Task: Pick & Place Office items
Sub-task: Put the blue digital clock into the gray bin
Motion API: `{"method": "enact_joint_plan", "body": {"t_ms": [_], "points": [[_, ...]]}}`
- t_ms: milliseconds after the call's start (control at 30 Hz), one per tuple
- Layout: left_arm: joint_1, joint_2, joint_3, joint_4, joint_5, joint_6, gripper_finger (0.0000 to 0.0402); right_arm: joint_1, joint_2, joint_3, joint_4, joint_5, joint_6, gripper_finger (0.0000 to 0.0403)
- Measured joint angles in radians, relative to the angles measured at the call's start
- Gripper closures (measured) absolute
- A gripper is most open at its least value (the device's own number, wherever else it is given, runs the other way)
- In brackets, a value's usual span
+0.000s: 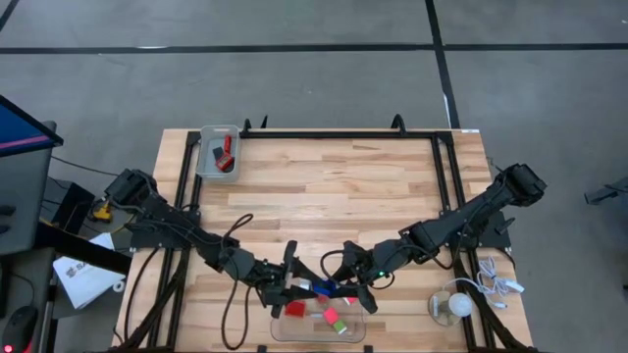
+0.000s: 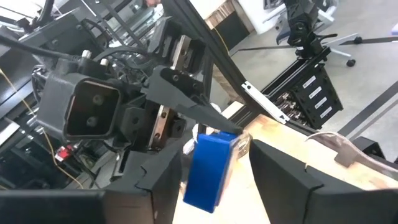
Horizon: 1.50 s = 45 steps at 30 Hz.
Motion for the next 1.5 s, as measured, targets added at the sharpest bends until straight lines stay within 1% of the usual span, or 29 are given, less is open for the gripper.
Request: {"method": "enact_joint_plan", "body": {"t_ms": [400,467,600,767,800,833,967,1067,1167,1333,1500], "points": [[-0.001,0.0,0.0,-0.003,0.006,-0.006,0.0322,0.001,0.0,0.0,-0.011,-0.007,0.002,0.0265],[-0.001,0.0,0.0,-0.003,0.007,-0.006,0.0328,0.001,-0.001,0.001,-0.011,-0.008,0.004,0.0265],[-0.001,0.0,0.0,-0.002,0.006,-0.011,0.0327,0.001,-0.001,0.001,-0.01,-0.007,0.002,0.0265],[-0.001,0.0,0.0,0.003,0.004,-0.011,0.0329,0.001,-0.001,0.001,-0.003,0.005,-0.034,0.0265],[-0.001,0.0,0.0,0.004,0.003,-0.011,0.0329,0.002,-0.001,0.001,-0.001,0.01,-0.044,0.026],[-0.001,0.0,0.0,0.006,0.003,-0.011,0.0329,0.002,-0.001,0.001,0.002,0.013,-0.051,0.0246],[-0.001,0.0,0.0,0.019,-0.004,-0.032,0.033,0.0,-0.002,0.001,0.01,0.05,-0.074,0.0162],[-0.001,0.0,0.0,0.025,-0.004,-0.032,0.0334,0.0,-0.002,0.001,0.011,0.063,-0.08,0.0123],[-0.001,0.0,0.0,0.023,-0.004,-0.029,0.0335,0.0,-0.002,0.001,0.034,0.064,-0.093,0.011],[-0.001,0.0,0.0,0.004,-0.026,-0.026,0.0335,0.011,-0.002,0.001,0.068,0.066,-0.1,0.0106],[-0.002,0.0,0.0,-0.002,-0.035,-0.025,0.0335,0.018,-0.014,0.001,0.054,0.11,-0.117,0.0105]]}}
